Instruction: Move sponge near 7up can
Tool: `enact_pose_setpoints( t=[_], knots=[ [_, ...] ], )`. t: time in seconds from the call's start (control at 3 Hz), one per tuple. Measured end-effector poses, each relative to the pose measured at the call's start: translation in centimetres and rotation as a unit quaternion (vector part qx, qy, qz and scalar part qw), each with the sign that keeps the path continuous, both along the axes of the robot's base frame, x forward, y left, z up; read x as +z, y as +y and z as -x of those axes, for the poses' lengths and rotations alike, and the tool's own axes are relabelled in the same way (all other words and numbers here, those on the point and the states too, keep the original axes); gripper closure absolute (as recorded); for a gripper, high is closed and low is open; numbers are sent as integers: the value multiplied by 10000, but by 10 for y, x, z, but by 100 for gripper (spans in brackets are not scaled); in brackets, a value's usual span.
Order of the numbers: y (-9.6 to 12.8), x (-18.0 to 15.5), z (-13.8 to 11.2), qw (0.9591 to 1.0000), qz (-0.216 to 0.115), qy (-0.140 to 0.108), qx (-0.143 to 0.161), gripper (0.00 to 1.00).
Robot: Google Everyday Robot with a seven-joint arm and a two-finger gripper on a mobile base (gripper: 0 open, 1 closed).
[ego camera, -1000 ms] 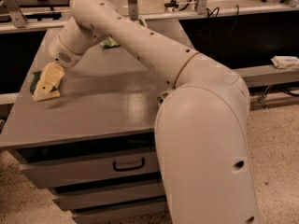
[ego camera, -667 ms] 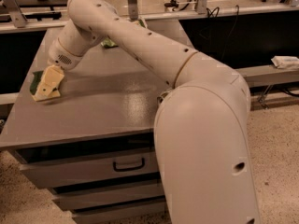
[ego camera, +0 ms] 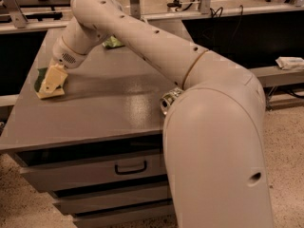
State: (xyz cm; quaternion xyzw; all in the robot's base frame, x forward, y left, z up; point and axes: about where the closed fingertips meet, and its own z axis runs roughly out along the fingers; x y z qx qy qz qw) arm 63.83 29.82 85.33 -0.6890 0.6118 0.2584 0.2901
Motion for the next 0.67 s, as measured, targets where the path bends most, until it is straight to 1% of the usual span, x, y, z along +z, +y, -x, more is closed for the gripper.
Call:
enact_pose_setpoints(
  t=[0.33,0.67],
  knots=[
    [-31,24,-9,9994,89,-317,-54,87],
    [-83,50,-21,9963,454,-722,-51,100]
  ],
)
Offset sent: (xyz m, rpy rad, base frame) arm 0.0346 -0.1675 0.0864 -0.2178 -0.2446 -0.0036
